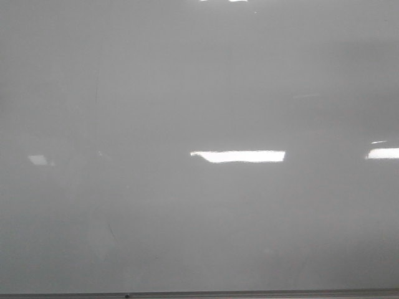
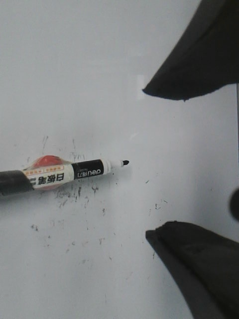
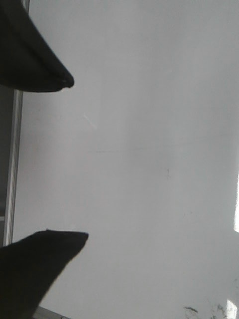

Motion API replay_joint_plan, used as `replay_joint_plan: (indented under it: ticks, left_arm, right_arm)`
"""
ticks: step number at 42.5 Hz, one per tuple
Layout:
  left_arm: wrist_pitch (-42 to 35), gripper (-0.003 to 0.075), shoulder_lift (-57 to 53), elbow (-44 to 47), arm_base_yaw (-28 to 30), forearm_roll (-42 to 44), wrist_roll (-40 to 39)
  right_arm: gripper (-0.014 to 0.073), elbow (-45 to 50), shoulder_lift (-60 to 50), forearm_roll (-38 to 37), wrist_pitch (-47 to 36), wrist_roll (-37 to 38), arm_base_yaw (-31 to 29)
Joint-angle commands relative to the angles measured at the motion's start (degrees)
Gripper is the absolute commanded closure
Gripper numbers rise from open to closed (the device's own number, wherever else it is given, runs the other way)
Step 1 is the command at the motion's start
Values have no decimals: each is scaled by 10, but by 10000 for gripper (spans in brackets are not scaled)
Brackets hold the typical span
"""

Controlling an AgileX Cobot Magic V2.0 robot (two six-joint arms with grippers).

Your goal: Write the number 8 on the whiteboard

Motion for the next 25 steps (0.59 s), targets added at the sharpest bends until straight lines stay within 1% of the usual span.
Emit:
replay_joint_plan:
  ticks: [1,14,25]
  left_arm:
    - [-45,209,38,-41,2,-6,-2]
    - [-89,209,156,-90,2,-6,-2]
    - [-162,209,220,-93,2,-6,-2]
  right_arm:
    - [2,-15,2,0,-37,-4,1]
    - [2,-15,2,0,-37,-4,1]
    - [2,-15,2,0,-37,-4,1]
